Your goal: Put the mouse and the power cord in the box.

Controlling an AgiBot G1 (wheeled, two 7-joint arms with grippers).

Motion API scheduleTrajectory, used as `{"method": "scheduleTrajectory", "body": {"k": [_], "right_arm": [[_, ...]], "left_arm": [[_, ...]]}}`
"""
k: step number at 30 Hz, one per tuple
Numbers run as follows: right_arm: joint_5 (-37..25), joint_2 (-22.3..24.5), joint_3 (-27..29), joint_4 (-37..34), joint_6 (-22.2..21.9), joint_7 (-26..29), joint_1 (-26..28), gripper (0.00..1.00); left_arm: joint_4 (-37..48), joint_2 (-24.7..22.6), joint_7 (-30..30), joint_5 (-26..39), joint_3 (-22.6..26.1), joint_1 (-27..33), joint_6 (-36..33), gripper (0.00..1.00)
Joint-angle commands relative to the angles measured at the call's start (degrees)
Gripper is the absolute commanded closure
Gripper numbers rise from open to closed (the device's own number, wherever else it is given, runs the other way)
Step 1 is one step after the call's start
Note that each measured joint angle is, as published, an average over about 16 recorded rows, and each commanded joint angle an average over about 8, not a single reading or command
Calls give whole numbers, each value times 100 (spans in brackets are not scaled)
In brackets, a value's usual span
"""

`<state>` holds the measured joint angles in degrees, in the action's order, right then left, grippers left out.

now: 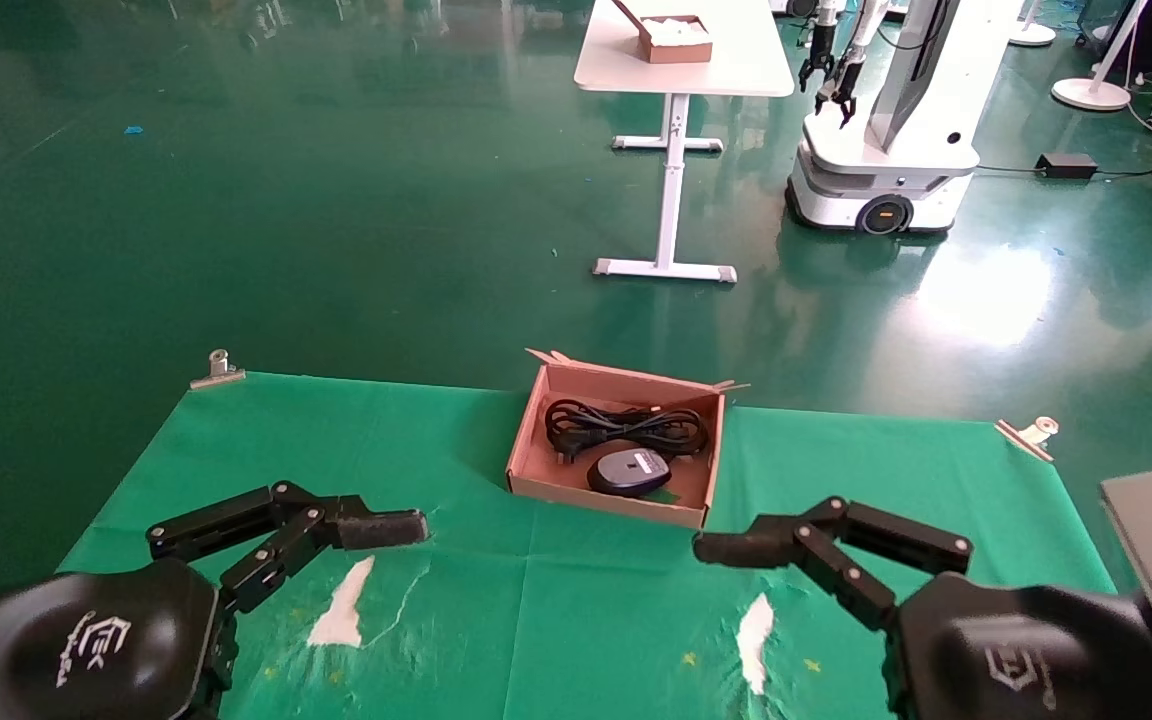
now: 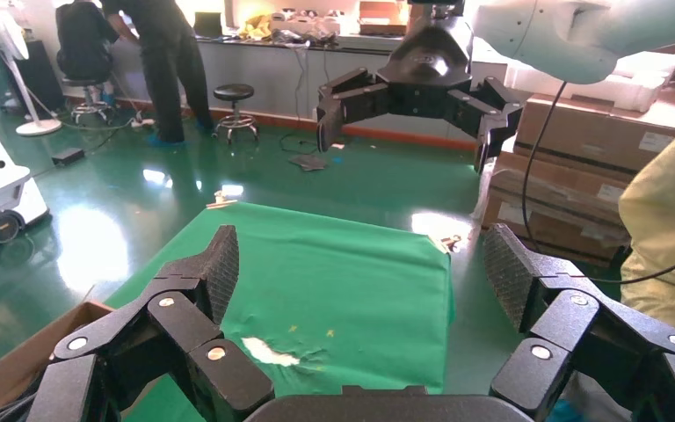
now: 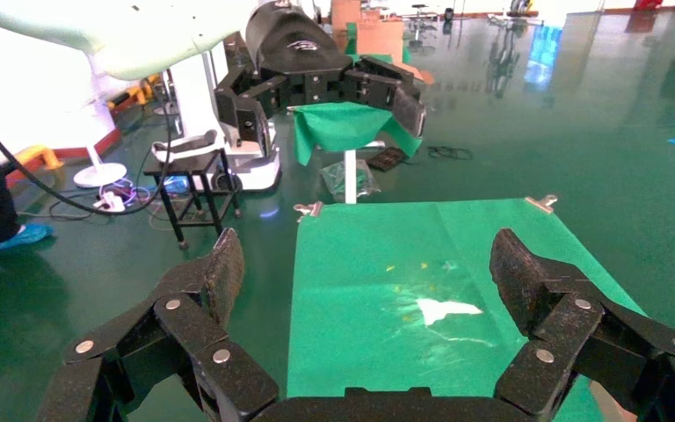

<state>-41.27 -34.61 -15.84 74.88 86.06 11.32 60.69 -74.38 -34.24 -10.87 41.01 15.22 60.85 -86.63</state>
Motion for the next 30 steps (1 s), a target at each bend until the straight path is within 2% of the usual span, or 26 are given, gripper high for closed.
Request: {"method": "scheduleTrajectory", "body": {"k": [1, 30], "right_arm": [[24, 17, 8, 50, 14, 19, -35, 0], [-53, -37, -15, -128, -34, -60, 83, 0]], "left_arm": [[-14, 13, -2, -16, -13, -12, -15, 0], [76, -68, 11, 74, 71, 63, 84, 0]]}}
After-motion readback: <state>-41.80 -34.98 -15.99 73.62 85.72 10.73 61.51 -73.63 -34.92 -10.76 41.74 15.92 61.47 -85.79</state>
